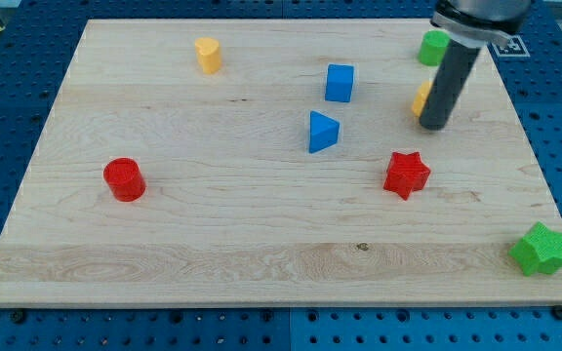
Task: Slightly push the red star towards the bottom of the board
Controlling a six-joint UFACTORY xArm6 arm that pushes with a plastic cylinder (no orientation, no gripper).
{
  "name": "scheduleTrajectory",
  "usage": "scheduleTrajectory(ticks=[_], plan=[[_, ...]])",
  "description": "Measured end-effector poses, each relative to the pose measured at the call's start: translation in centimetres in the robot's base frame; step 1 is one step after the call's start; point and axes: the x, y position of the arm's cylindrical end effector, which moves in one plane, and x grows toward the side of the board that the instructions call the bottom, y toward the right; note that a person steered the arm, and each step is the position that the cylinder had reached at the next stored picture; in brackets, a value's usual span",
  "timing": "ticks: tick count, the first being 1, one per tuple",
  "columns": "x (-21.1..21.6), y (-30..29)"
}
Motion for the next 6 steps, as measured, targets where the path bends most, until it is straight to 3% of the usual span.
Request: scheduleTrajectory(ticks=[5,6], plan=[[1.2,-5.5],[4.6,-6.5]])
